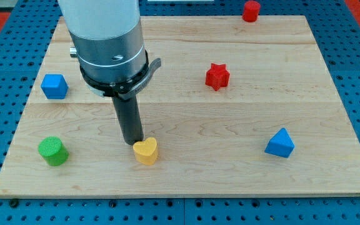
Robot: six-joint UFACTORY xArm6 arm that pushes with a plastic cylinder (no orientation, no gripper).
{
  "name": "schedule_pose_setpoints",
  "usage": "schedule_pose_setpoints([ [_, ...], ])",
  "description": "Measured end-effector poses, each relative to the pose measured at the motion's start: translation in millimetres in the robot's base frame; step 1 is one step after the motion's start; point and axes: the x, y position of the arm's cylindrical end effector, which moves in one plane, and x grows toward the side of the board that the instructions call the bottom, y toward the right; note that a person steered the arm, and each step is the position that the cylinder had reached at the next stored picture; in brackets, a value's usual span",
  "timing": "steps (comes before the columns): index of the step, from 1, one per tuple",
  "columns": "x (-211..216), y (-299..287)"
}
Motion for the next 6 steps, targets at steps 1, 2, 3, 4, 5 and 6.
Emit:
schedule_pose_setpoints([
  [1,0,-2],
  [2,0,-2],
  [3,-6,-14],
  [4,-22,-24],
  [5,-35,-7],
  [6,-43,15],
])
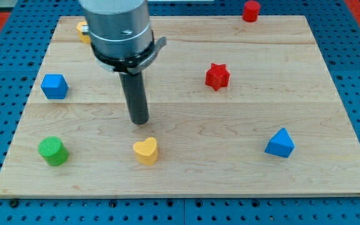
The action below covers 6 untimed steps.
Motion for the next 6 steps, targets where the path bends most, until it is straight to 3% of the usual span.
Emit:
schedule_pose_setpoints([
  [6,-13,30],
])
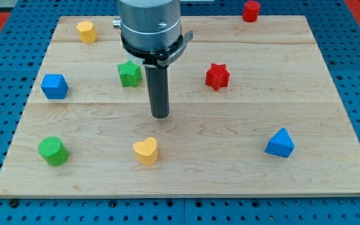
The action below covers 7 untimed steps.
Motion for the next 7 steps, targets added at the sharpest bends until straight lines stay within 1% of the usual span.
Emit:
schedule_pose_setpoints([
  [1,26,5],
  [2,61,57],
  [3,33,90],
  [4,6,81],
  [5,6,13],
  [6,-18,19],
  [7,-76,44],
])
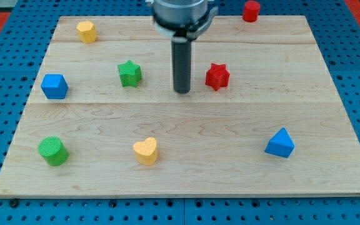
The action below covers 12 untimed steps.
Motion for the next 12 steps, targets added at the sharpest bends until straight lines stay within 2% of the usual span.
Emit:
schedule_pose_setpoints([
  [1,-54,-21],
  [2,-80,-90],
  [3,-80,-179],
  [5,-89,-290],
  [9,-111,-293],
  [10,-108,-278],
  [12,-140,-196],
])
